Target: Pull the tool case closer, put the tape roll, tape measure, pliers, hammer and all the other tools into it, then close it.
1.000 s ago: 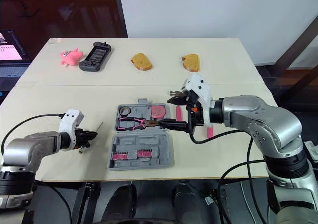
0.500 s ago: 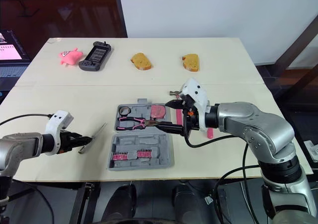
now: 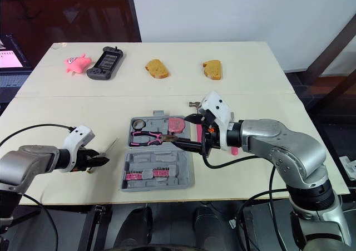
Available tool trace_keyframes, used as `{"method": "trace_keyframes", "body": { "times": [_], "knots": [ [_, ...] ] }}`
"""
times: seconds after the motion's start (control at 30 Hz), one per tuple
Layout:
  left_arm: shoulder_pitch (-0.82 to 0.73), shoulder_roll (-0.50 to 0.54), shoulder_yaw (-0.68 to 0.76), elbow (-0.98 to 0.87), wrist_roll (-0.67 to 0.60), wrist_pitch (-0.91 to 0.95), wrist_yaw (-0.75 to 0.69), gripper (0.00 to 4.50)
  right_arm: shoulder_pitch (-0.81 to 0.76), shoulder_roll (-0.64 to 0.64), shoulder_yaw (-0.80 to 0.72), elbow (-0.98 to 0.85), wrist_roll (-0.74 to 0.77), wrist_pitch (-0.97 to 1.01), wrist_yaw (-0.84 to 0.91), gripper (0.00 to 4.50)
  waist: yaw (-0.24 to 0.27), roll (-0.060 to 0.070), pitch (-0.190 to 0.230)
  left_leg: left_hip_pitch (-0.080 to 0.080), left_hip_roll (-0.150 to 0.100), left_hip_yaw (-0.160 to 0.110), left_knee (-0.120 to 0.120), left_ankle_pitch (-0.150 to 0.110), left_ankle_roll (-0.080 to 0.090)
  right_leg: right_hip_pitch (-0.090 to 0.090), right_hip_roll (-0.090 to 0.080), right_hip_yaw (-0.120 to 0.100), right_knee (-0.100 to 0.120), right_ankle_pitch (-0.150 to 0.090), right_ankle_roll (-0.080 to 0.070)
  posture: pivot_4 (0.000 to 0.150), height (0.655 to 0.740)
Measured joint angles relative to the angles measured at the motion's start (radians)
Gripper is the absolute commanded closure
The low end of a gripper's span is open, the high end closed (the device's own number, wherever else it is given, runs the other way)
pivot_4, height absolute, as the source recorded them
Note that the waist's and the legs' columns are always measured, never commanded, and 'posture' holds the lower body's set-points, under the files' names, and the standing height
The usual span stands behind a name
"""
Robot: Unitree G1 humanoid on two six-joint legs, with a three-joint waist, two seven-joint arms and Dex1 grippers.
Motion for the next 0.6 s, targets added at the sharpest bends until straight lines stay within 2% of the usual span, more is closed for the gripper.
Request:
{"method": "trace_keyframes", "body": {
  "times": [0.1, 0.2, 0.47, 0.6],
  "knots": [
    [-0.018, -0.012, -0.029, -0.012, 0.013, 0.005, 0.019, 2.82, 0.0, 0.0, 0.0, 0.0, 0.0, 0.0, -0.004, 0.0, 0.001, 0.0, 0.0, 0.0, 0.0, 0.0, 0.0, 0.0, 0.0, 0.0, 0.0, 0.0, 0.0, 0.0, 0.0, 0.15, 0.7322],
    [-0.02, -0.017, -0.033, -0.013, 0.025, 0.016, 0.035, 4.44, 0.001, -0.003, 0.0, 0.0, 0.0, 0.0, -0.005, 0.0, 0.0, 0.0, 0.0, 0.0, 0.0, 0.0, 0.0, 0.0, 0.0, 0.0, 0.0, 0.0, 0.0, 0.0, 0.0, 0.15, 0.7322],
    [-0.029, -0.033, -0.044, -0.019, 0.043, 0.02, 0.043, 4.48, 0.003, -0.011, 0.0, 0.0, 0.0, 0.0, 0.0, 0.0, 0.002, 0.0, 0.0, 0.0, 0.0, 0.0, 0.001, 0.0, 0.0, 0.0, 0.0, 0.001, 0.0, 0.0, 0.0, 0.15, 0.7322],
    [-0.032, -0.004, -0.044, -0.016, 0.04, 0.018, 0.01, 4.48, 0.003, -0.032, 0.008, -0.015, -0.001, 0.0, 0.014, 0.0, 0.001, 0.0, 0.0, 0.0, 0.0, 0.0, 0.0, 0.0, 0.0, 0.0, 0.0, 0.001, 0.0, 0.0, 0.0, 0.15, 0.7322]
  ]
}}
